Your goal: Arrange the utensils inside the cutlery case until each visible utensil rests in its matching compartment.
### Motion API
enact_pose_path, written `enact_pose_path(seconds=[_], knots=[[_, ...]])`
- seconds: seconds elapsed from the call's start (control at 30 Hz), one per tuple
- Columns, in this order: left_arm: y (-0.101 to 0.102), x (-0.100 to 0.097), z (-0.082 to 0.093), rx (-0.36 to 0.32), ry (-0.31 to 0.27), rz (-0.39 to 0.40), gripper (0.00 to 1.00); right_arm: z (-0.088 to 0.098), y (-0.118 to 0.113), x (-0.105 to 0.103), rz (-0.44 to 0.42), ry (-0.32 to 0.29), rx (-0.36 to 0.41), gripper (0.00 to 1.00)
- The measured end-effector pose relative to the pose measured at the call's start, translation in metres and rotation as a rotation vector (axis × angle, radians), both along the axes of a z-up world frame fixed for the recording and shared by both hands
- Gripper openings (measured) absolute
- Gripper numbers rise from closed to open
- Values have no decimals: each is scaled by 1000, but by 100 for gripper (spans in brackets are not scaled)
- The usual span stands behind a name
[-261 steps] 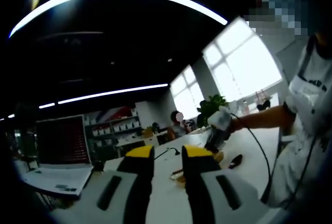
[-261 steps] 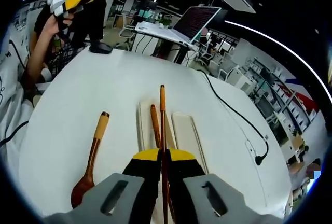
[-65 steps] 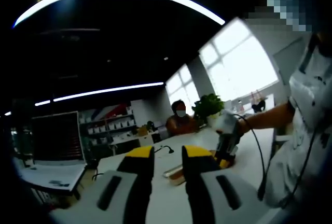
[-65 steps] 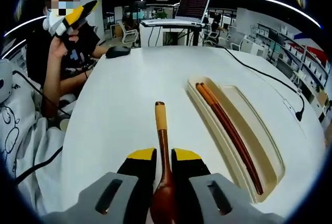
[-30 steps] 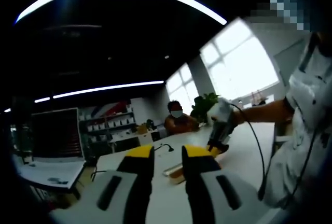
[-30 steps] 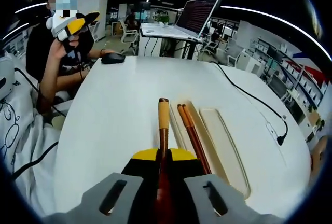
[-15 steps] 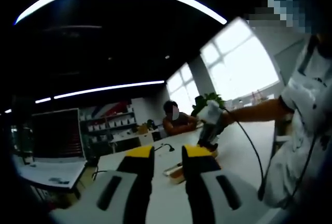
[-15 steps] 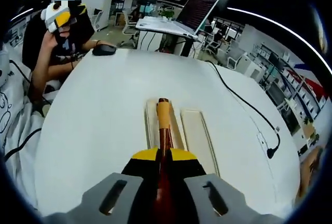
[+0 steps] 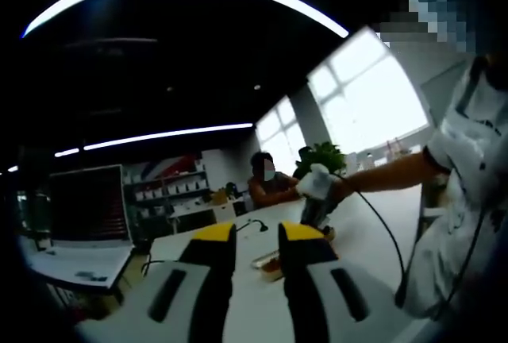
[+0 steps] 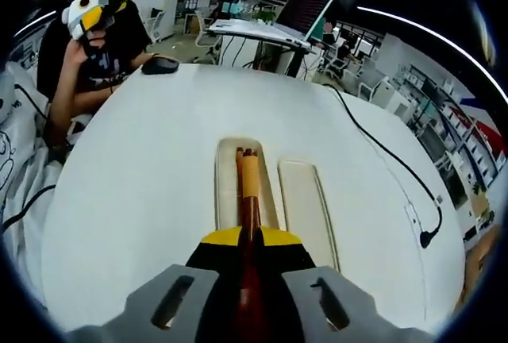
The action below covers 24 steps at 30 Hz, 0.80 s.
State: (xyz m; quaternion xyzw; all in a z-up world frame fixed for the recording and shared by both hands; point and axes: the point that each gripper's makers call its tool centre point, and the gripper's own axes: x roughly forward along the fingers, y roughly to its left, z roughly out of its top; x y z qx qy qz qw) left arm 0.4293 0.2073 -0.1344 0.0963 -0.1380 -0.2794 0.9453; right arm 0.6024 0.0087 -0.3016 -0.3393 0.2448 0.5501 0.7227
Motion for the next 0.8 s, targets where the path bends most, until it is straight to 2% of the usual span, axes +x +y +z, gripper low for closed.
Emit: enact_pose_path(seconds=[0.57, 0.8], knots=[[3, 5, -1, -5, 8, 4, 22, -4, 6, 2, 62, 10, -9, 4], [3, 5, -1, -3, 7, 3, 22, -9, 9, 0, 82, 39, 2, 4]])
